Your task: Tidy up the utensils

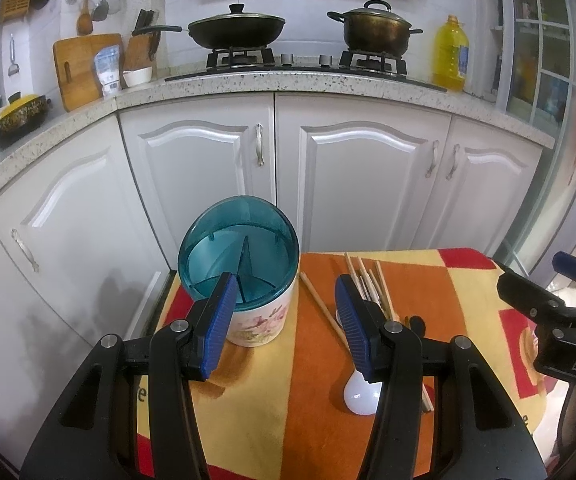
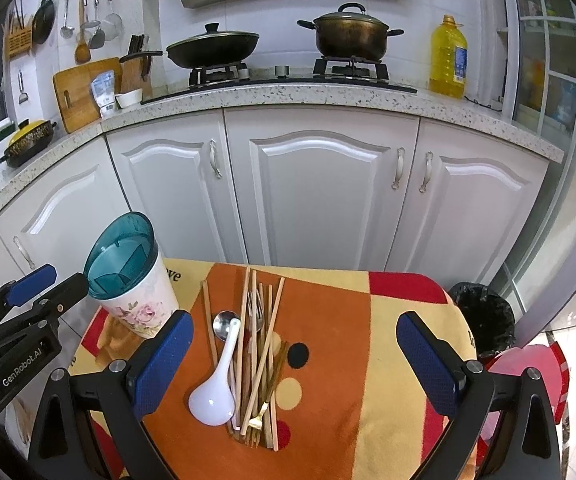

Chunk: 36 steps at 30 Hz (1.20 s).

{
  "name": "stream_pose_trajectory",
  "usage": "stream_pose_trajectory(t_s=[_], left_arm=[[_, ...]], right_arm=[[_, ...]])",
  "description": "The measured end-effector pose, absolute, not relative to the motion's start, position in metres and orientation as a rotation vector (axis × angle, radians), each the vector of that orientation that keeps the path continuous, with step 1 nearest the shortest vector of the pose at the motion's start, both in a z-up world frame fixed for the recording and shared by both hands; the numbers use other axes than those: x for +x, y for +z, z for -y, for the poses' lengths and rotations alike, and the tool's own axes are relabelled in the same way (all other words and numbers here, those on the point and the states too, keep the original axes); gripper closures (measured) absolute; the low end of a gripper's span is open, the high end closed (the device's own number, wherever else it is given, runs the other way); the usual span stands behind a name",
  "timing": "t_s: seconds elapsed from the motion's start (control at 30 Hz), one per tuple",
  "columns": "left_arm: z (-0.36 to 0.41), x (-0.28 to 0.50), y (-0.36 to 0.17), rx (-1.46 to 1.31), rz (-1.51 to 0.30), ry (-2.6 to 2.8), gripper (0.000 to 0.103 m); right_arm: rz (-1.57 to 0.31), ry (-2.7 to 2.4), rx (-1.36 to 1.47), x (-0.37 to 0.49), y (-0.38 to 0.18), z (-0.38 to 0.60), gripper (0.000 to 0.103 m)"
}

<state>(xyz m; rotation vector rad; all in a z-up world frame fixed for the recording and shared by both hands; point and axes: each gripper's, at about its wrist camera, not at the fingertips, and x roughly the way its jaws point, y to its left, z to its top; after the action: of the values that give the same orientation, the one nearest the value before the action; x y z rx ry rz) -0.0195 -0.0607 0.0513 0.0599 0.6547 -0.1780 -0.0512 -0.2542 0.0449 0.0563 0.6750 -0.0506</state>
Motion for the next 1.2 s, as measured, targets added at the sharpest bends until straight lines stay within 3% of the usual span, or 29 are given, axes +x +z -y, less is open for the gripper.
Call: stream_pose_trajectory(t_s=[1.2], left_arm=[[0.068, -0.017, 0.035, 0.102, -0.697, -0.188, 0.052]], right_arm=[[-0.741, -0.051, 0.077, -0.047, 0.027, 0.268, 0.001]])
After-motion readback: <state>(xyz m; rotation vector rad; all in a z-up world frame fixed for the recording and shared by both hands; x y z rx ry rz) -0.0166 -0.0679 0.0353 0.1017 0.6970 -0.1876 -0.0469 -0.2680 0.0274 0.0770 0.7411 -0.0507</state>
